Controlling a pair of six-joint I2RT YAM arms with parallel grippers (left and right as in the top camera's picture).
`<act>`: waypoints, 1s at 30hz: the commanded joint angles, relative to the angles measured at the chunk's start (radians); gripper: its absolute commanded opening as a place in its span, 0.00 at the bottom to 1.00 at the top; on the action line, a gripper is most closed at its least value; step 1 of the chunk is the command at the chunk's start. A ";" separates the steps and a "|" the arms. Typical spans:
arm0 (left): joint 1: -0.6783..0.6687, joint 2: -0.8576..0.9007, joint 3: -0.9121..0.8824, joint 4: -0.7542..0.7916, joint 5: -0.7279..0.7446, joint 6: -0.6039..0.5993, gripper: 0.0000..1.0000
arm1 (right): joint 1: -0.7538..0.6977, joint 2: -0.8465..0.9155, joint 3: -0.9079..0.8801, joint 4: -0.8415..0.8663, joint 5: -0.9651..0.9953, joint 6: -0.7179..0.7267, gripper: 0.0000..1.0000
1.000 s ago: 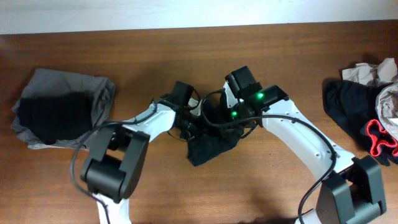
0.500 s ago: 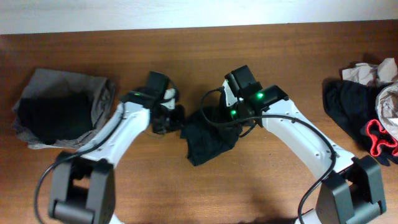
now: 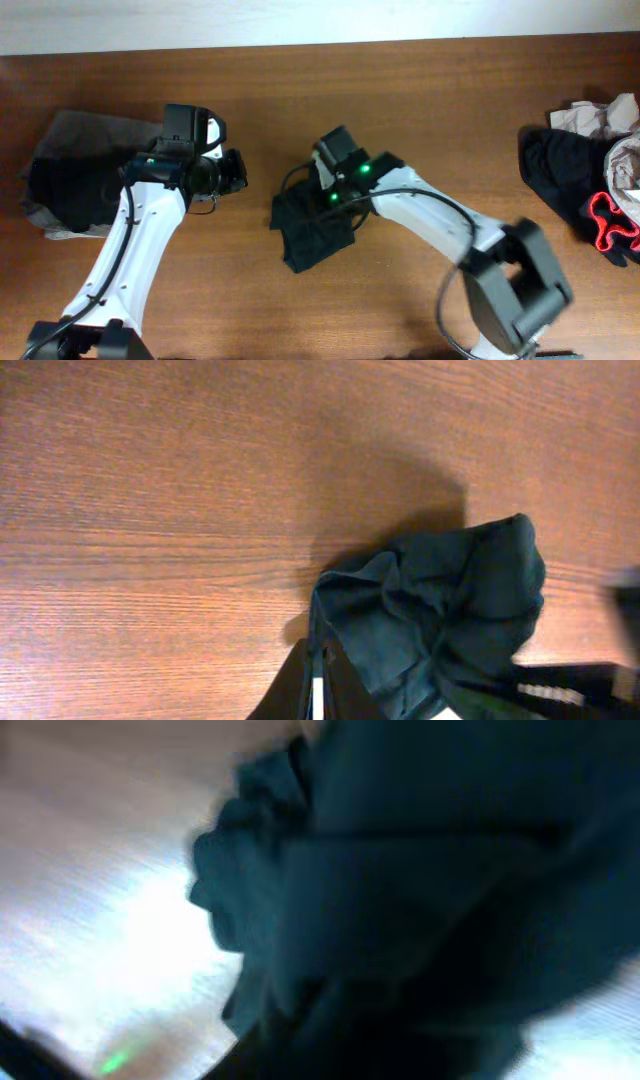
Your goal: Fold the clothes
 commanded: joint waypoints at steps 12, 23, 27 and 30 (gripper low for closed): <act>0.003 -0.019 0.005 -0.012 -0.034 0.056 0.06 | 0.130 0.067 0.017 0.080 -0.075 -0.014 0.46; 0.003 -0.019 0.005 -0.013 -0.056 0.064 0.10 | 0.132 -0.129 0.017 0.080 -0.074 -0.079 0.53; 0.002 -0.019 0.005 -0.013 -0.055 0.069 0.10 | 0.105 -0.202 0.017 0.053 0.010 -0.010 0.47; -0.003 -0.019 0.005 -0.006 -0.053 0.078 0.10 | 0.043 -0.234 0.017 -0.005 0.096 0.105 0.31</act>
